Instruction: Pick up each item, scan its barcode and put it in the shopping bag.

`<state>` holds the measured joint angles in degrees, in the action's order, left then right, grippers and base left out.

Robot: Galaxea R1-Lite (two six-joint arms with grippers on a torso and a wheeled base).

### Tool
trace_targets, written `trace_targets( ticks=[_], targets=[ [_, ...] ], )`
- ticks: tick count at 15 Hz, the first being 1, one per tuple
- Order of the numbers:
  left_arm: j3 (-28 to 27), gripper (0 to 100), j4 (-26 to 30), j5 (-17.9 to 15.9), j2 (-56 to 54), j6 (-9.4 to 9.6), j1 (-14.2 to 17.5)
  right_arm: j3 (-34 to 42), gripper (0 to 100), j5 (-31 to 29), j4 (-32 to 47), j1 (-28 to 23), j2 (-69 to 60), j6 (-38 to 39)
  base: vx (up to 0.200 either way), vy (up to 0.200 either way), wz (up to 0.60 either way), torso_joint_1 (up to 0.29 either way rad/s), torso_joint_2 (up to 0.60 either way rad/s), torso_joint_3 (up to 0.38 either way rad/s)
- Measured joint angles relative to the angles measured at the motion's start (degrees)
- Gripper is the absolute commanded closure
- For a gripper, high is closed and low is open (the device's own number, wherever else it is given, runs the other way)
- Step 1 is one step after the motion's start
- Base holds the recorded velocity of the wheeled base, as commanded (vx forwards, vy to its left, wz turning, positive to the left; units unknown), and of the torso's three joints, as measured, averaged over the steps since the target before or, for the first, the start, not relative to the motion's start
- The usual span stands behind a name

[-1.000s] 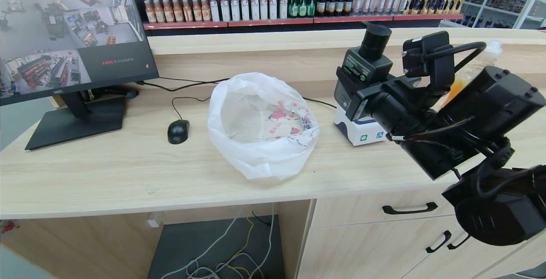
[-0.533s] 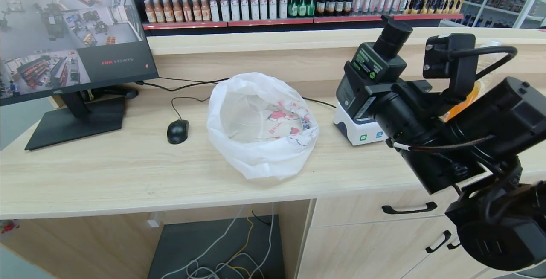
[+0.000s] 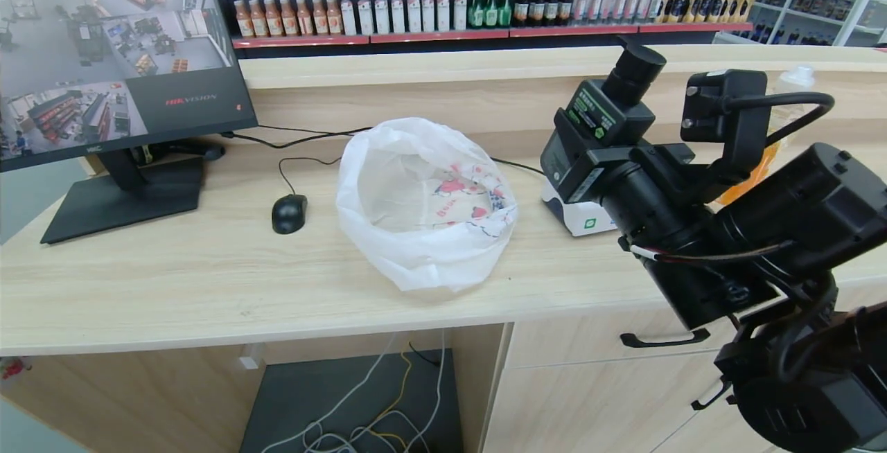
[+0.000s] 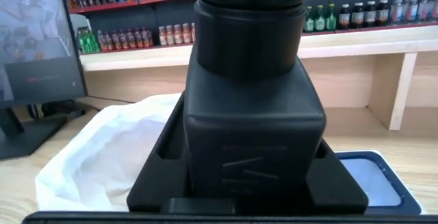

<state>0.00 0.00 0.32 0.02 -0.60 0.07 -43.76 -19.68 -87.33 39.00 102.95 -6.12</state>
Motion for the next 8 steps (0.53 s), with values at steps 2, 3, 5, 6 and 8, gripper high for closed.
trace_targets(
  ticks=[2, 3, 5, 6, 8],
  targets=[
    [0.0, 0, 0.0, 0.0, 0.0, 0.00, 0.0, -1.3, 100, 0.1, -0.2, -0.3, 0.9, 1.1, 0.000, 0.200, 0.00, -0.007, 0.00, 0.002],
    [0.0, 0, 0.0, 0.0, 0.0, 0.06, 0.0, -2.1, 100, 0.1, -0.1, -0.4, 1.4, 1.7, 0.000, 0.200, 0.00, 0.007, 0.00, -0.002],
    [0.0, 0, 0.0, 0.0, 0.0, 0.09, 0.0, -2.3, 100, 0.4, 0.1, 0.3, 2.1, 2.7, 0.000, 0.200, 0.00, 0.012, 0.01, -0.002],
    [0.0, 0, 0.0, 0.0, 0.0, 0.06, 0.0, -1.8, 100, 0.4, 0.0, 0.3, 2.3, 3.2, 0.000, 0.200, 0.00, -0.002, 0.00, 0.002],
    [0.0, 0, 0.0, 0.0, 0.0, 0.05, 0.0, -1.3, 100, 0.1, 0.3, 0.3, 2.5, 3.1, 0.000, 0.200, 0.00, 0.000, 0.00, 0.007]
  ],
)
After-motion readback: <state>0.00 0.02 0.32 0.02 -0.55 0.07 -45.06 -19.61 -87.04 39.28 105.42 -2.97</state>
